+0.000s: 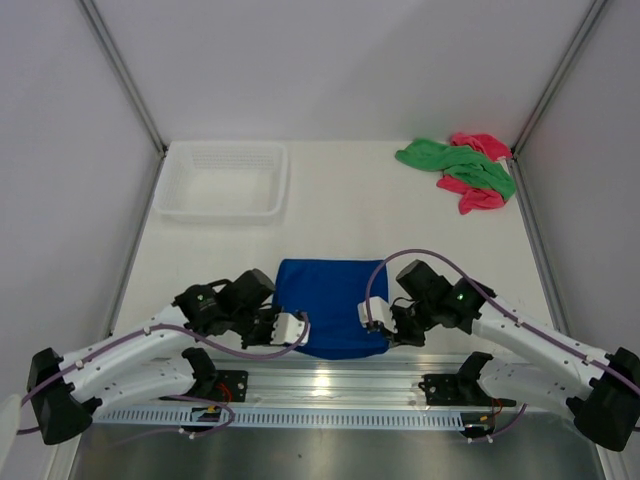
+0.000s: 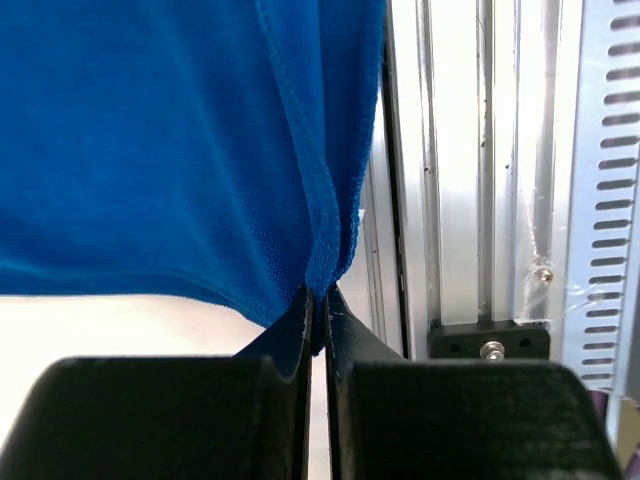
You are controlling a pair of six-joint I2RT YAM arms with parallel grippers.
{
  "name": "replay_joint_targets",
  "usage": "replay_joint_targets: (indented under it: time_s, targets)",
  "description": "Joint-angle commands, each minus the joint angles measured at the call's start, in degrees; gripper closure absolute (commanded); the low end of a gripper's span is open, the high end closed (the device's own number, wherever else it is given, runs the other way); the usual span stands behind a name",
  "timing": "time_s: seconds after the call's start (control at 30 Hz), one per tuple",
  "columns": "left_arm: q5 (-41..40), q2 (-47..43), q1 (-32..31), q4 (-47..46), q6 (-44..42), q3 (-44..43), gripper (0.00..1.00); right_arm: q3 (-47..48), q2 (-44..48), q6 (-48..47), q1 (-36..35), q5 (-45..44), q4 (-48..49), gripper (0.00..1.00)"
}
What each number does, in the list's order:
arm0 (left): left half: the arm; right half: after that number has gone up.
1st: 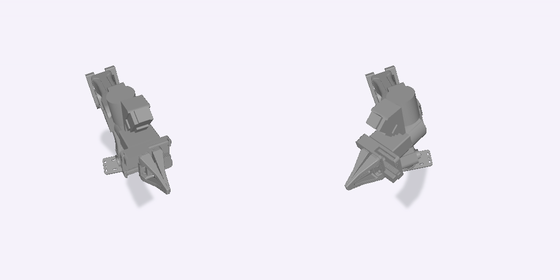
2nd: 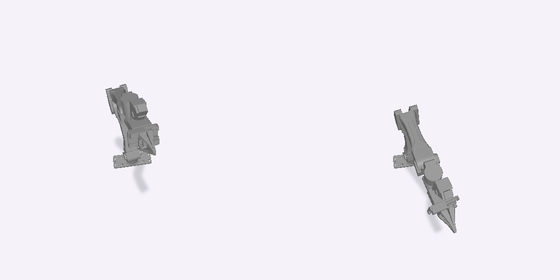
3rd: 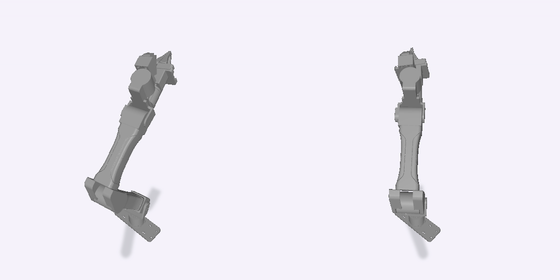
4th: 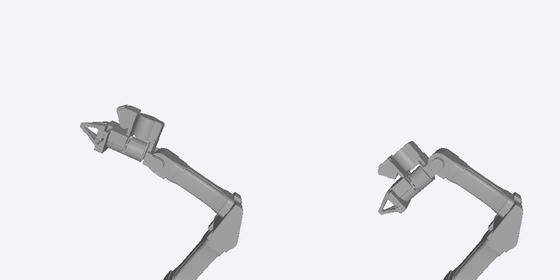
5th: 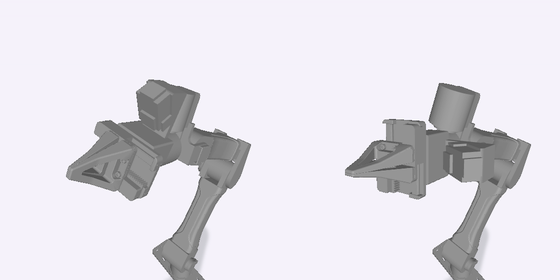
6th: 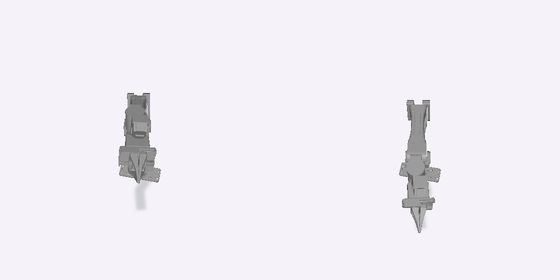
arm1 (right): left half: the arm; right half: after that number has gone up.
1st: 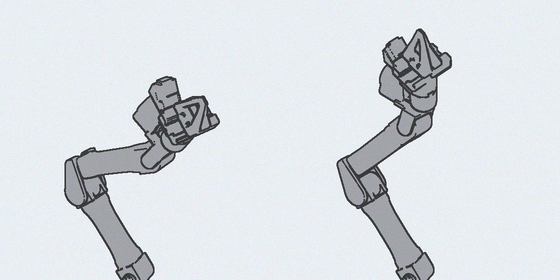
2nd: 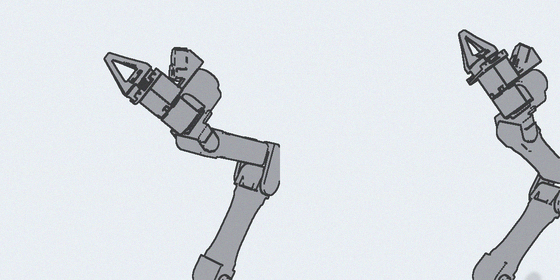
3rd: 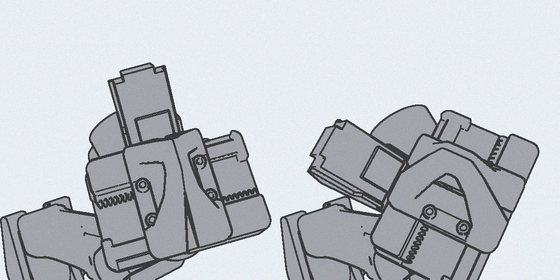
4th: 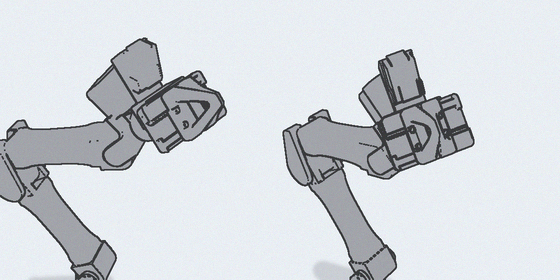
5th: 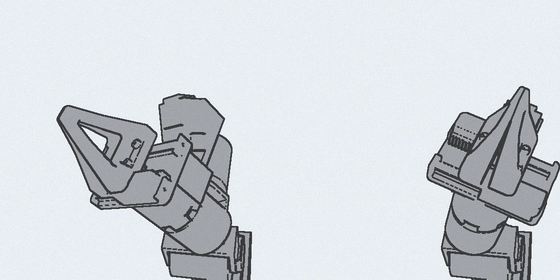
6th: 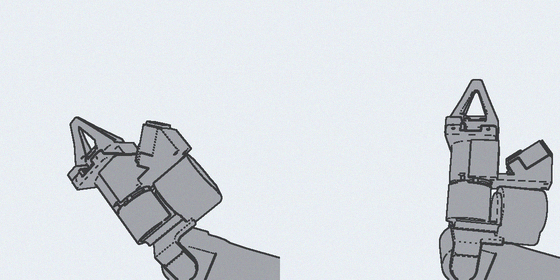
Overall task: Roll the towels
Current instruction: Fold the towel
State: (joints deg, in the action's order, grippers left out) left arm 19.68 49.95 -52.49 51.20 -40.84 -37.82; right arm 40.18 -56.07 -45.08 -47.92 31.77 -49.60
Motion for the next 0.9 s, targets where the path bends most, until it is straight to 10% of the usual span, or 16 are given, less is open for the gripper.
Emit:
replay_joint_targets:
  time_s: [0.0, 0.87]
  targets:
    - [-0.16, -0.21, 1.86, 3.12, 4.27, -4.79, 0.99, 4.11, 0.79, 2.89, -0.33, 0.67, -2.43, 1.00]
    - [-8.61, 29.49, 23.75, -10.23, 7.18, -23.43, 0.95, 7.19, -16.96, 21.17, 26.64, 1.02, 29.57, 1.00]
